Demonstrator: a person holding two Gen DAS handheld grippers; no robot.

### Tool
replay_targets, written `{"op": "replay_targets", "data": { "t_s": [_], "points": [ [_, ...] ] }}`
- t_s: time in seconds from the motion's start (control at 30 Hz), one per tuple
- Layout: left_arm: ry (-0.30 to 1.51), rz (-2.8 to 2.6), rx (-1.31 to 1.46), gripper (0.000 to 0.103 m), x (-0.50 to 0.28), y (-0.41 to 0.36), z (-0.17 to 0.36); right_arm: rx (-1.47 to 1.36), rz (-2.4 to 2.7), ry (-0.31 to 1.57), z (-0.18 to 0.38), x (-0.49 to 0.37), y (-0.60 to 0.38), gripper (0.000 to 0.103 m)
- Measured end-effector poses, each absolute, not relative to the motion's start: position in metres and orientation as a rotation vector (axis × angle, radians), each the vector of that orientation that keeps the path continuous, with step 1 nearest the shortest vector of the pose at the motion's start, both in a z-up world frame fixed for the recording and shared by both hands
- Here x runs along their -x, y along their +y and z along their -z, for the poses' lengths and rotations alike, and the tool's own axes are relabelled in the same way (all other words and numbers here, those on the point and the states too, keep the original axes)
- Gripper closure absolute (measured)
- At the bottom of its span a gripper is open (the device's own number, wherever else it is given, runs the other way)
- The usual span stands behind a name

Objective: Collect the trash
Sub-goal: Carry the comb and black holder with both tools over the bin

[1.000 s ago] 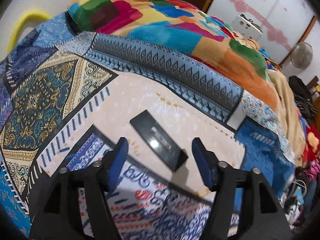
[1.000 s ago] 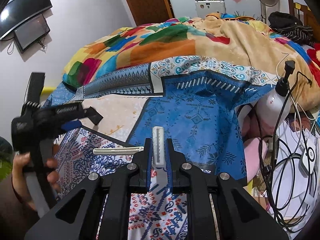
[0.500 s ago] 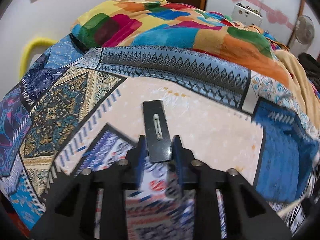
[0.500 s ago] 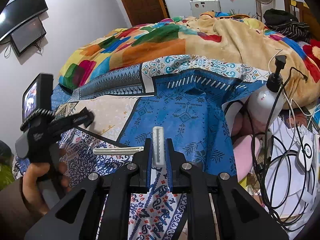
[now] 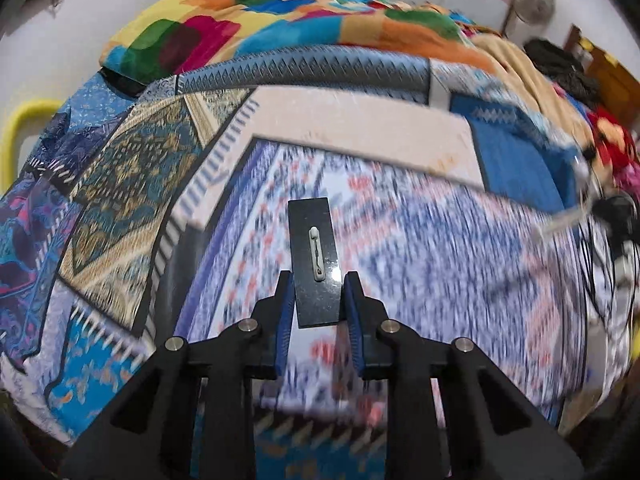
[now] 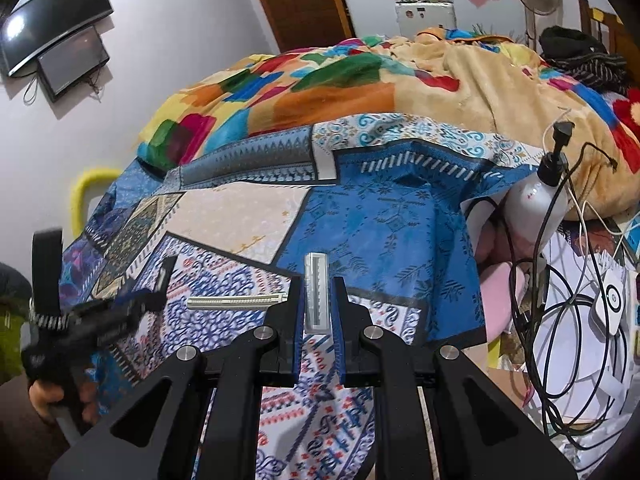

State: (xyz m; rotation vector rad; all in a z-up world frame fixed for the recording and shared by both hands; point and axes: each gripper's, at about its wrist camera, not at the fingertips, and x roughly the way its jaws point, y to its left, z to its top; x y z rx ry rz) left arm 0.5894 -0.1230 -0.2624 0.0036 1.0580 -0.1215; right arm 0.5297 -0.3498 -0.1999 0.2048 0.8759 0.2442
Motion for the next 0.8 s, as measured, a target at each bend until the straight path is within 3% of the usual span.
{"op": "replay_targets", "data": {
  "t_s": [0.2,0.43,0.8],
  "points": [
    [1.019,0.142,0.0,0.079,-0.551,-0.115,0.234,-0.161,-0.263,0.867,0.184,-0.516,-0.331,0.092],
    [0.905,0.137,0.037,0.079,-0.506,-0.1,0.163,-0.13,-0.294,0.825,0.145,-0.491,-0.308,0.092],
    [0.777,0.015,0.064,0.079,-0.401,-0.029,0.081,-0.089,-0.41,0.734,0.081,-0.432,-0.245,0.092]
  ]
}}
